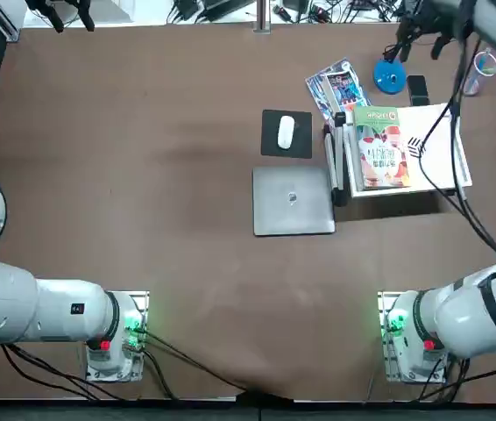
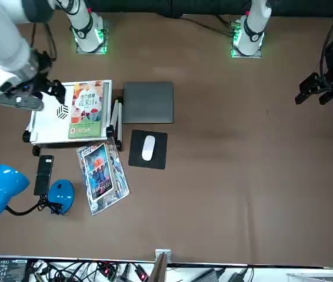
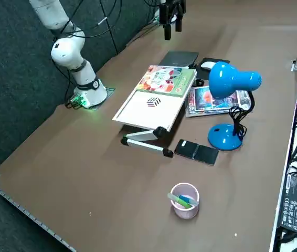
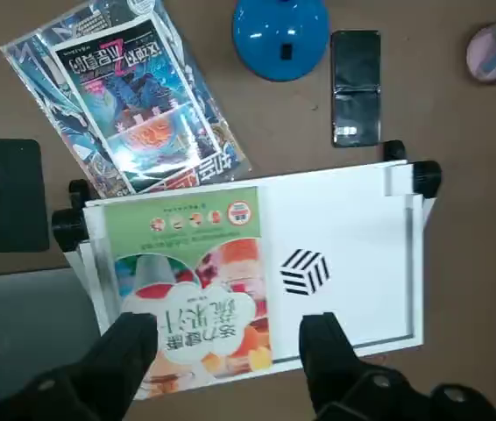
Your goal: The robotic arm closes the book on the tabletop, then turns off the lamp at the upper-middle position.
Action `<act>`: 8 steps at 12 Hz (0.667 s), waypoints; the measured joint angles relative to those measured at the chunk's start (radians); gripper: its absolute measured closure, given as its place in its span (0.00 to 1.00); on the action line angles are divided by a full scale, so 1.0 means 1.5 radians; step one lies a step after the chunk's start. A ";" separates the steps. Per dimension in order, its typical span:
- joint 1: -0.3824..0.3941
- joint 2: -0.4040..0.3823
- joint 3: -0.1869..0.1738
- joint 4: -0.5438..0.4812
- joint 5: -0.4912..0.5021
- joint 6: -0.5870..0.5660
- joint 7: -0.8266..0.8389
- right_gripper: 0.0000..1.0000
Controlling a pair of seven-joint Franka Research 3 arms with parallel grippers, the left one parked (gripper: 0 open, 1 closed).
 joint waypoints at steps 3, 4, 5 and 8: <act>-0.056 0.005 -0.007 0.050 0.019 -0.042 -0.076 0.00; -0.125 0.011 0.026 0.079 0.027 -0.057 -0.112 0.00; -0.167 0.014 0.055 0.089 0.029 -0.060 -0.120 0.00; -0.268 0.019 0.127 0.103 0.031 -0.062 -0.146 0.00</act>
